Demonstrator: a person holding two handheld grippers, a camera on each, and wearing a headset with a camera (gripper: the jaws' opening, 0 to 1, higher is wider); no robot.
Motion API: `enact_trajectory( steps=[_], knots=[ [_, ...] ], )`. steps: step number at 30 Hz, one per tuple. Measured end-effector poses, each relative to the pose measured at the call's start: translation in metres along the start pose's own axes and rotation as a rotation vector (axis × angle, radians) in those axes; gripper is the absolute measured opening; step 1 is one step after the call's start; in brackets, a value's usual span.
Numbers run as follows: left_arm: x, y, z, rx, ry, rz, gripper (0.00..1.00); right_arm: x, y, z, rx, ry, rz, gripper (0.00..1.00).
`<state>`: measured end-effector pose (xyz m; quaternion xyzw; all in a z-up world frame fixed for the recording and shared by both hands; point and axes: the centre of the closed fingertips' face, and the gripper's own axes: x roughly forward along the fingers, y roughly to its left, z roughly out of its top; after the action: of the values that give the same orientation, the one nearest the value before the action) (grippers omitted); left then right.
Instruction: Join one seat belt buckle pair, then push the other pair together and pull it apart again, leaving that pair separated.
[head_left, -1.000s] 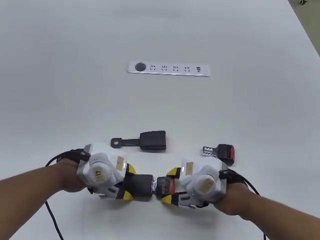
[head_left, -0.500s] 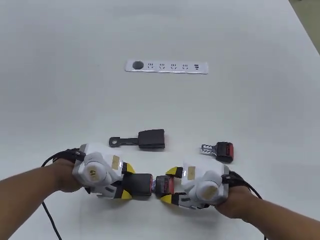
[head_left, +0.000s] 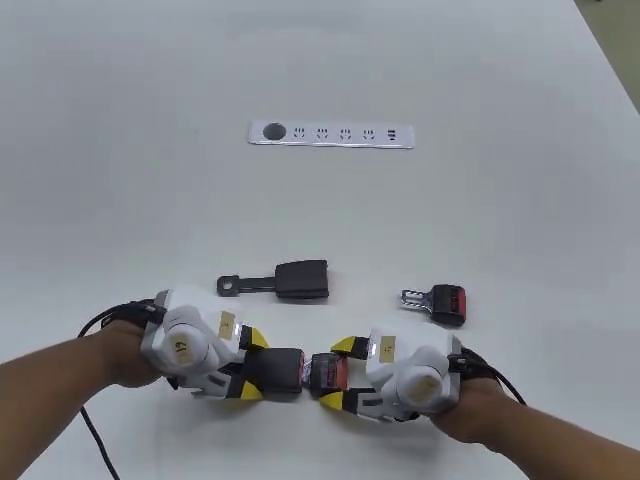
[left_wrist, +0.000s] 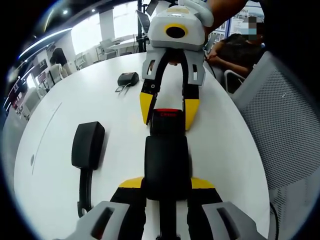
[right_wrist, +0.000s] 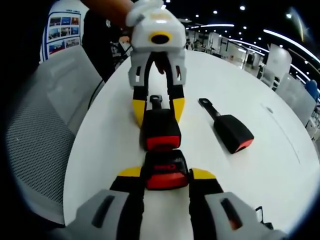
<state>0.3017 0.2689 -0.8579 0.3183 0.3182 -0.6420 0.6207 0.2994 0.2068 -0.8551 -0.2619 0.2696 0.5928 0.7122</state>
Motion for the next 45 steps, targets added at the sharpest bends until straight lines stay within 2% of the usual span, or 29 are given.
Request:
enact_trajectory(
  steps=[21,45],
  knots=[
    [0.0008,-0.0005,0.0002,0.001,-0.001,-0.002,0.32,-0.0014,0.0006,-0.0012,0.015,-0.025,-0.006,0.33],
    [0.0007,-0.0009,-0.0002,-0.005,0.023,-0.008,0.33,0.0001,0.0014,-0.0009,0.020,-0.011,-0.010,0.34]
  ],
)
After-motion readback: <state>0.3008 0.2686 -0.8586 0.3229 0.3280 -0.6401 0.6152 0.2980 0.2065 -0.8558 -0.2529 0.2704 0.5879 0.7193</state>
